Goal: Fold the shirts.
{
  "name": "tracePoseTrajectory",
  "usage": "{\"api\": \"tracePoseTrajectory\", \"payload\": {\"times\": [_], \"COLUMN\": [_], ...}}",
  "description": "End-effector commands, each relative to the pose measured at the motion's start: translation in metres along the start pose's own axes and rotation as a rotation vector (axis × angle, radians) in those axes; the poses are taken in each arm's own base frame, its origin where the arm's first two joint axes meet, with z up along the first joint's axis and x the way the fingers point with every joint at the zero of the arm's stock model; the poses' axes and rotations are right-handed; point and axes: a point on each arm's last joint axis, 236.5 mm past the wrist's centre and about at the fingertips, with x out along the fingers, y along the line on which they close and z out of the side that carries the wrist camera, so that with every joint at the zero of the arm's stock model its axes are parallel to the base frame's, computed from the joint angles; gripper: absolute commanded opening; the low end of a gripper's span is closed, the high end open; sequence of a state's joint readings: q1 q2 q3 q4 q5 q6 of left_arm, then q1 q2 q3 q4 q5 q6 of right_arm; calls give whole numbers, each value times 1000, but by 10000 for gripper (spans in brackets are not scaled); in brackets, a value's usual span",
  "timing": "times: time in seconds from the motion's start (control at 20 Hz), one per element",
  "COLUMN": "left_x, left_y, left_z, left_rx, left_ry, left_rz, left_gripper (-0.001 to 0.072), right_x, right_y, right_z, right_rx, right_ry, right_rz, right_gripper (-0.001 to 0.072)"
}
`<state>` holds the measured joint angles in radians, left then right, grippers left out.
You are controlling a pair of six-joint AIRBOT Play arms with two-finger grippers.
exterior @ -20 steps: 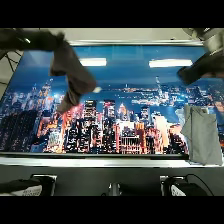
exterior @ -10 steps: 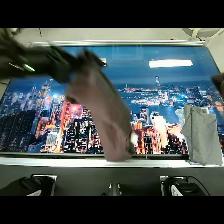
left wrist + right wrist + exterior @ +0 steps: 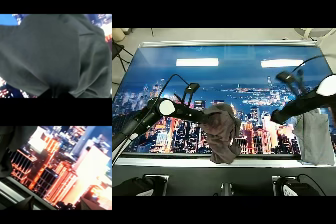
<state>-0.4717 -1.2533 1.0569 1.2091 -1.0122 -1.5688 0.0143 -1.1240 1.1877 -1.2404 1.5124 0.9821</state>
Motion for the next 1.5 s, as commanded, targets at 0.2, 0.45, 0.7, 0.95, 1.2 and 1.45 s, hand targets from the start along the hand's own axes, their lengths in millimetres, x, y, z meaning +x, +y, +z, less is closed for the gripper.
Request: {"api": "tracePoseTrajectory", "payload": {"times": [0.2, 0.45, 0.7, 0.95, 1.2, 1.45], "left_x": [-48, -15, 33, 60, 88, 89], "left_y": [70, 77, 69, 76, 72, 78], "left_z": [-21, -63, -45, -25, -14, -7], "left_rx": [-129, -299, -482, -622, -728, -699], "left_ry": [152, 221, 86, 26, 13, -24], "left_rz": [41, -56, -158, -198, -293, -281], "left_gripper": [624, 624, 624, 624, 449, 30], "right_x": [90, 127, 149, 152, 152, 155], "right_y": [25, 28, 26, 21, 20, 19], "right_z": [20, 21, 14, 17, 19, 18], "right_rx": [168, 249, 286, 291, 293, 299], "right_ry": [-60, -32, 16, -2, -8, -5], "right_rz": [286, 384, 421, 404, 400, 400], "right_gripper": [702, 698, 697, 697, 697, 702]}}
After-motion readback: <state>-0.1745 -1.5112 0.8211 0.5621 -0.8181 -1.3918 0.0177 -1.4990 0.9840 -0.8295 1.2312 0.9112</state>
